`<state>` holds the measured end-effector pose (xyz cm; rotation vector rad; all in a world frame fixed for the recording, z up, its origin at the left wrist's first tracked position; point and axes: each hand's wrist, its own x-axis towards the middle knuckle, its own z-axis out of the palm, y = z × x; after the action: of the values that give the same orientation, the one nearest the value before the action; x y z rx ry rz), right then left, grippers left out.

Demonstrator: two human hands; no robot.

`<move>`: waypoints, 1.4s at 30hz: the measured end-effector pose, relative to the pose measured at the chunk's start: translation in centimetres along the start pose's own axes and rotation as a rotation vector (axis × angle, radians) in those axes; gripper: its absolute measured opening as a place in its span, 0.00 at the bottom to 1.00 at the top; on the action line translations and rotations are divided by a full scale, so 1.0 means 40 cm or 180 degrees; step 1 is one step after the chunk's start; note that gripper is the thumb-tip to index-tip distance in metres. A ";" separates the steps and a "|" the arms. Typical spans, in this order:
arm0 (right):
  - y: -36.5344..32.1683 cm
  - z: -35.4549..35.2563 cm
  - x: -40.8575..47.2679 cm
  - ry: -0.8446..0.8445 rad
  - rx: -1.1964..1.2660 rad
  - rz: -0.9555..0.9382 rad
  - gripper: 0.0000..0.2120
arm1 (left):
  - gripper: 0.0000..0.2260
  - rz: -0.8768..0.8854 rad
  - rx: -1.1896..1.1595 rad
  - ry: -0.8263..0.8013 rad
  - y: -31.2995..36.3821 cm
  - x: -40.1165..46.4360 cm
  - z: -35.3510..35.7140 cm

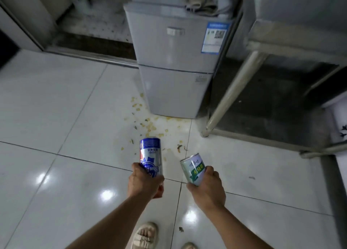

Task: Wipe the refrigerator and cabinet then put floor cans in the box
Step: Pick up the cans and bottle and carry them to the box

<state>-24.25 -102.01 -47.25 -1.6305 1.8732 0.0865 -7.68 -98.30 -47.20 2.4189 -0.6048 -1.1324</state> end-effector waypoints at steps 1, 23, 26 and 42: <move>-0.013 -0.043 -0.027 0.0020 0.0037 -0.0015 0.29 | 0.24 0.0042 -0.0014 0.0001 0.027 -0.036 -0.035; -0.193 -0.326 -0.762 0.1120 0.0711 0.0490 0.29 | 0.29 0.1316 0.0280 -0.0404 0.055 -0.565 -0.551; -0.200 -0.332 -0.884 0.1267 0.0863 0.0594 0.29 | 0.29 0.1421 0.0284 -0.0502 0.027 -0.627 -0.619; 0.043 -0.353 -1.478 0.2000 0.1385 0.1601 0.27 | 0.35 0.2441 0.0495 -0.1427 -0.087 -1.098 -0.599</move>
<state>-30.54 -56.79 -7.09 -0.9143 2.5103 -0.6458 -13.46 -67.74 -7.84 1.7330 -1.6310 -1.2779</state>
